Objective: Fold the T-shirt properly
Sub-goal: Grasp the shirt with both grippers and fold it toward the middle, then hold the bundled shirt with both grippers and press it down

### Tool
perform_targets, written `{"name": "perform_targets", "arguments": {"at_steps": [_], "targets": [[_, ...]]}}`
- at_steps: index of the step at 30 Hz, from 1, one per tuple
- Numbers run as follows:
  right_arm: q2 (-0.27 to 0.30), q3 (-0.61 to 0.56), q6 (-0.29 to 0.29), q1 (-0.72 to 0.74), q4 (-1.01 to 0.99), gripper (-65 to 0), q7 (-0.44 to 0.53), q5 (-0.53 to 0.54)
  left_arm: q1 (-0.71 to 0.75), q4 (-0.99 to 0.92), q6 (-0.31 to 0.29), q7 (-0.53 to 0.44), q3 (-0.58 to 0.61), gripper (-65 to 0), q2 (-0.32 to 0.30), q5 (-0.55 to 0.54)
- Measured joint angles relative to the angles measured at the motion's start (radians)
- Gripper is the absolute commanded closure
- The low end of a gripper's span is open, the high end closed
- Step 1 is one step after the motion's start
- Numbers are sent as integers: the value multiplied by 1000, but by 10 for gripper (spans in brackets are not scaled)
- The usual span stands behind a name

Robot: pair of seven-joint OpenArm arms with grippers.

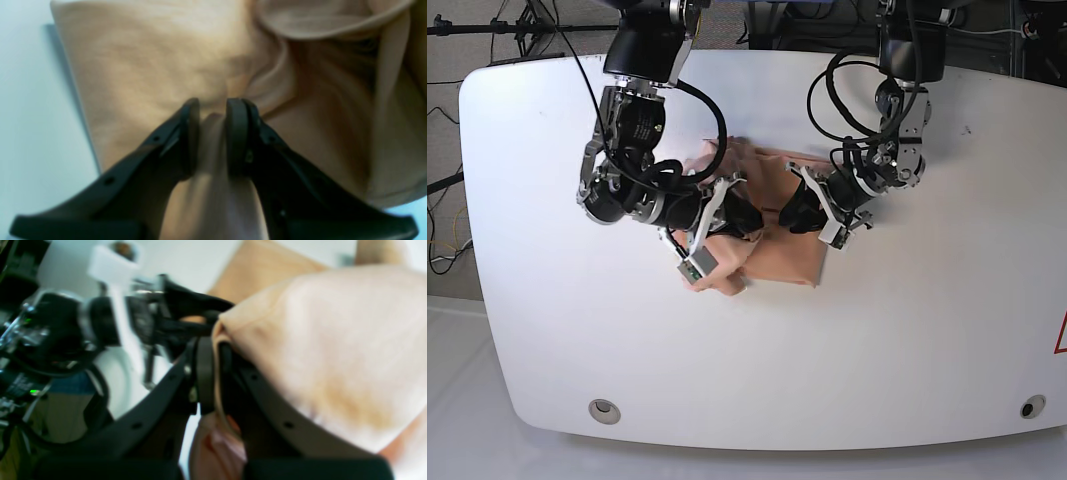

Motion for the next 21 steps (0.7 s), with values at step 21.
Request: {"name": "perform_targets", "arguments": {"at_steps": [21], "targets": [[35, -208, -3, 42, -271, 0, 230, 27, 0, 0, -1, 0, 18, -126, 0, -1]]}}
